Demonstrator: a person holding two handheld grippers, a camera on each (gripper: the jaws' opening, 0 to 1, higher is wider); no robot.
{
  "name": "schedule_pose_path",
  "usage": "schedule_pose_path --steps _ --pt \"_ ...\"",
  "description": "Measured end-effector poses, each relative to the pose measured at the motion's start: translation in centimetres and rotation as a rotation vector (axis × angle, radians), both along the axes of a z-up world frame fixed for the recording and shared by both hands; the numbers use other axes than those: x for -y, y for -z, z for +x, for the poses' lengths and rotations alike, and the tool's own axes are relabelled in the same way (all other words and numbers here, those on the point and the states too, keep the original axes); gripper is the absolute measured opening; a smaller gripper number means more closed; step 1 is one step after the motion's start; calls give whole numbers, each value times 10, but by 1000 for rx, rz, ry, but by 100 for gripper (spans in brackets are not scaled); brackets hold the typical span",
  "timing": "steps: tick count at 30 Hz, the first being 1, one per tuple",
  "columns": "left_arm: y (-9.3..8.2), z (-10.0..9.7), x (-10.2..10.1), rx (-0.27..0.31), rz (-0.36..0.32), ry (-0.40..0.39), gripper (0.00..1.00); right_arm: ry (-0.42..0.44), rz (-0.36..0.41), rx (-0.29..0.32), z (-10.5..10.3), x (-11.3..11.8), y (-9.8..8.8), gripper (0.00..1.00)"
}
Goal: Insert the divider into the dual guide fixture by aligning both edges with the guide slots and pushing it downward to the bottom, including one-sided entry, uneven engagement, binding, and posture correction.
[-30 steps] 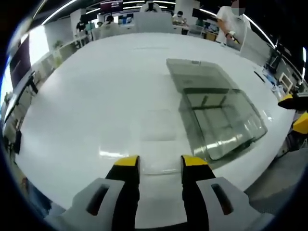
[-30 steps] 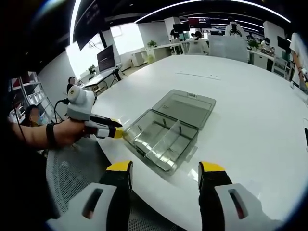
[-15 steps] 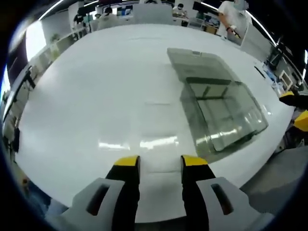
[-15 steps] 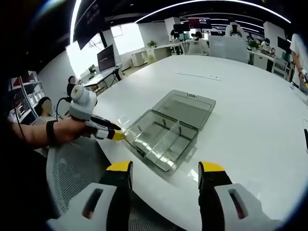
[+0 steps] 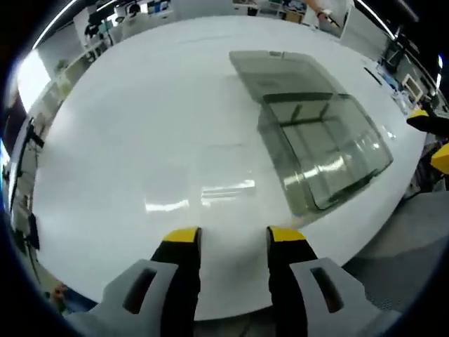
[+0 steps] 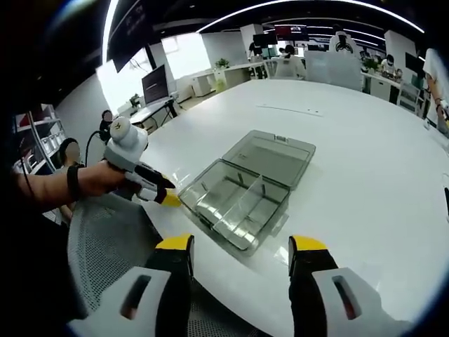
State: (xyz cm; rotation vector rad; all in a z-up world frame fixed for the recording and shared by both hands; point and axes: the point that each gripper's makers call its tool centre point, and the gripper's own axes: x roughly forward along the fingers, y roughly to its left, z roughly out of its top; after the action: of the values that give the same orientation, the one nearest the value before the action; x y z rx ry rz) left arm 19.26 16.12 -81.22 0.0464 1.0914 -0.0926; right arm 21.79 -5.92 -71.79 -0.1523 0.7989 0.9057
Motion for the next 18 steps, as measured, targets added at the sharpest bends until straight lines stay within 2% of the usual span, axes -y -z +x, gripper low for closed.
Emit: schedule_pose_path --steps 4,9,18 --pt "1 0 -1 -15 38 33 34 -1 -2 -2 0 1 0 51" --pt "0 1 -2 -20 33 6 34 -7 -7 -2 0 1 1 51" --pt "-1 1 -2 7 35 30 32 -11 -9 -8 -1 -1 2 50"
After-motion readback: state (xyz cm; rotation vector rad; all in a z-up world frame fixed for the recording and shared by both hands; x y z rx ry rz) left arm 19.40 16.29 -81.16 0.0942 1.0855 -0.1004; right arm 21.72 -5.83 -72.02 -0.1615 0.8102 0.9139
